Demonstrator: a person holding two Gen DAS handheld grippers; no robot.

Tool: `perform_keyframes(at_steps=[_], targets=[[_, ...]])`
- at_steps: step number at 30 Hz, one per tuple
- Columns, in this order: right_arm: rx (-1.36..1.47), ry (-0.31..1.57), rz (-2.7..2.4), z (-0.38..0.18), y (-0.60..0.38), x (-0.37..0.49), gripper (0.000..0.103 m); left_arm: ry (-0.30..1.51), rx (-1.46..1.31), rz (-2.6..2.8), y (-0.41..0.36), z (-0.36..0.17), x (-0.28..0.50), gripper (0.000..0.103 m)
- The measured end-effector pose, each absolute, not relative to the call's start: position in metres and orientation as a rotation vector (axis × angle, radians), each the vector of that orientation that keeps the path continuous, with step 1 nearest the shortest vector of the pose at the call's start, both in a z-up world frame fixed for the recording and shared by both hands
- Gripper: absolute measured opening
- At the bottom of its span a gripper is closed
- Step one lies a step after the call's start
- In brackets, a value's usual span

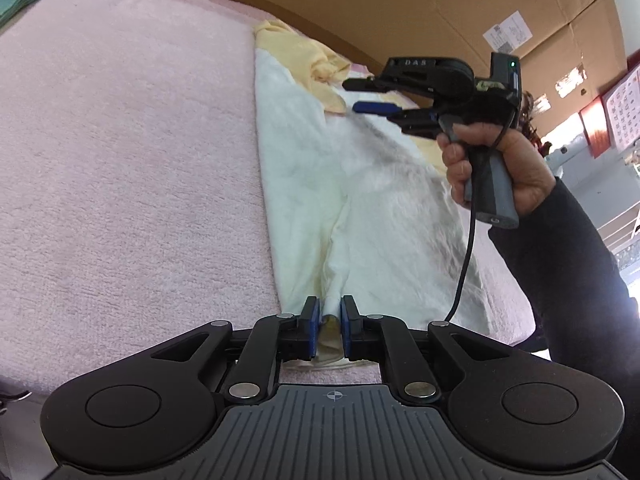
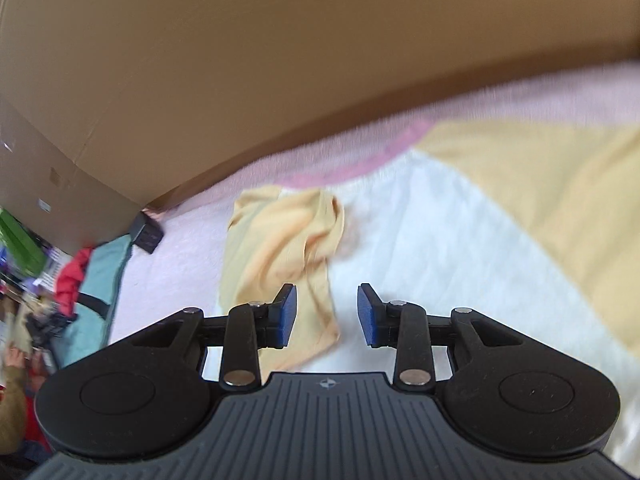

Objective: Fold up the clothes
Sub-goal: 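Open the right gripper to release the sleeve and lift it away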

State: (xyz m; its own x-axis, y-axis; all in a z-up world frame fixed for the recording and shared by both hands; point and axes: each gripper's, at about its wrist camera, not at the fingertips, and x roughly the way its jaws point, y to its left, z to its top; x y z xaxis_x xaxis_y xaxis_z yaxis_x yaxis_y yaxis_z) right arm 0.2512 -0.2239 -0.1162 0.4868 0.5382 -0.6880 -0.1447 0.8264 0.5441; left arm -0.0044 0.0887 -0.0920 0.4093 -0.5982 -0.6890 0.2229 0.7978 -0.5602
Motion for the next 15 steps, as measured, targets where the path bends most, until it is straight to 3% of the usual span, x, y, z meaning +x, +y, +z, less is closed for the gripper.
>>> perform_keyframes(at_steps=[5,7,9,15], targets=[[0.523,1.024,0.487,-0.118,-0.228,0.244,0.037,1.021,-0.44,-0.538,0.096,-0.087,-0.007,0.025],[0.543,1.055,0.519,-0.122,-0.22,0.246,0.018,1.017,-0.439,-0.538,0.098,-0.084,-0.009,0.025],[0.537,1.053,0.513,-0.12,-0.216,0.244,0.011,1.009,-0.421,-0.533,0.096,-0.082,-0.011,0.025],[0.547,0.941,0.51,-0.097,-0.231,0.217,0.009,1.036,-0.393,-0.58,0.084,-0.088,-0.013,0.025]])
